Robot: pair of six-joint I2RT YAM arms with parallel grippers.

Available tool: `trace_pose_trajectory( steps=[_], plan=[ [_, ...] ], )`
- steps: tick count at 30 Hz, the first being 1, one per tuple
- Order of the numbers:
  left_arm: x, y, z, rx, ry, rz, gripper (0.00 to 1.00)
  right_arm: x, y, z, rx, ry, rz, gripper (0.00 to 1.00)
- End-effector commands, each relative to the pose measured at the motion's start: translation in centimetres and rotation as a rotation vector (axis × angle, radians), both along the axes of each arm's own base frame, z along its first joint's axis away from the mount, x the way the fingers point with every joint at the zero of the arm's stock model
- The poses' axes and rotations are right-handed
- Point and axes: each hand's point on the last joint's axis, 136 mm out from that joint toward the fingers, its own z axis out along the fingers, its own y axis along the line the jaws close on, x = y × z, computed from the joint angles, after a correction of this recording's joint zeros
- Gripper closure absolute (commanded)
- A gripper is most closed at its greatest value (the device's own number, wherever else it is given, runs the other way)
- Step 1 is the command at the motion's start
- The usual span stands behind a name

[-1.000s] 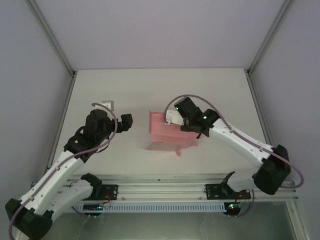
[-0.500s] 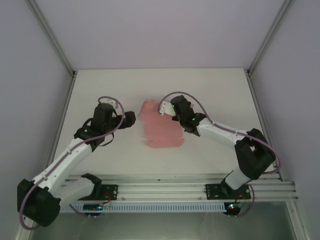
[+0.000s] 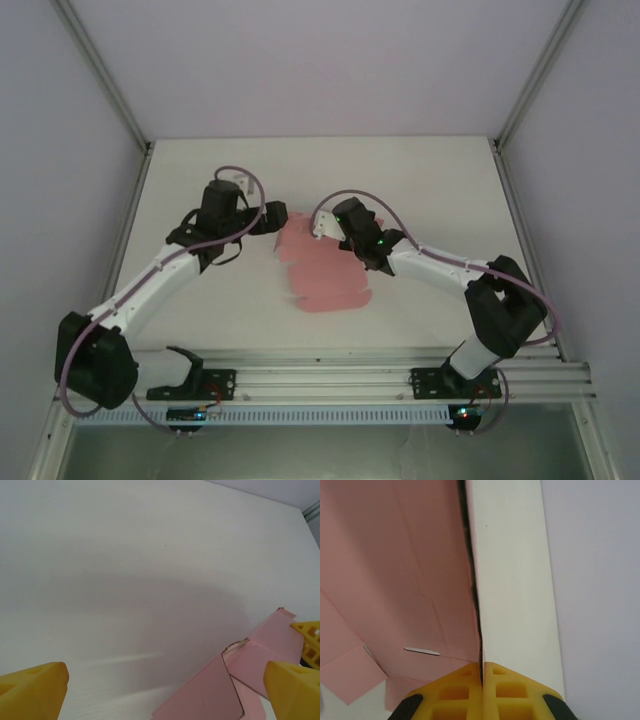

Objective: Assemble paper box

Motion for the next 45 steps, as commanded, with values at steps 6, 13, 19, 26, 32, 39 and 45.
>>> trace_pose_trajectory(
  steps=[6, 13, 19, 26, 32, 39, 45],
  plan=[
    [0.7, -3.2, -1.9, -0.004, 0.027, -0.157, 0.0, -0.7, 0.6, -0.1, 0.074, 0.039, -0.031, 1.0],
    [1.1, -4.1, -4.0, 0.119, 0.028, -0.142, 0.0, -1.2, 1.1, -0.1, 0.109, 0.051, -0.046, 1.0],
    [1.9, -4.8, -4.8, 0.126, 0.028, -0.093, 0.0, -3.4, 2.0, -0.5, 0.167, 0.105, -0.032, 1.0],
    [0.6, -4.4, -4.7, 0.098, 0.023, -0.104, 0.0, -4.2, 0.2, 0.4, 0.296, 0.133, -0.115, 1.0],
    [-2.6, -2.5, -3.1, -0.125, 0.007, -0.148, 0.0, -4.5, -2.6, 0.9, 0.339, 0.124, -0.225, 1.0],
    [-5.4, -0.2, -2.2, -0.262, -0.098, -0.193, 0.01, -6.1, -2.8, 0.9, 0.469, 0.204, -0.239, 1.0],
    [-3.9, 0.8, -0.8, -0.339, -0.163, -0.173, 0.06, -7.3, -2.2, 1.5, 0.597, 0.275, -0.21, 1.0]
  ],
)
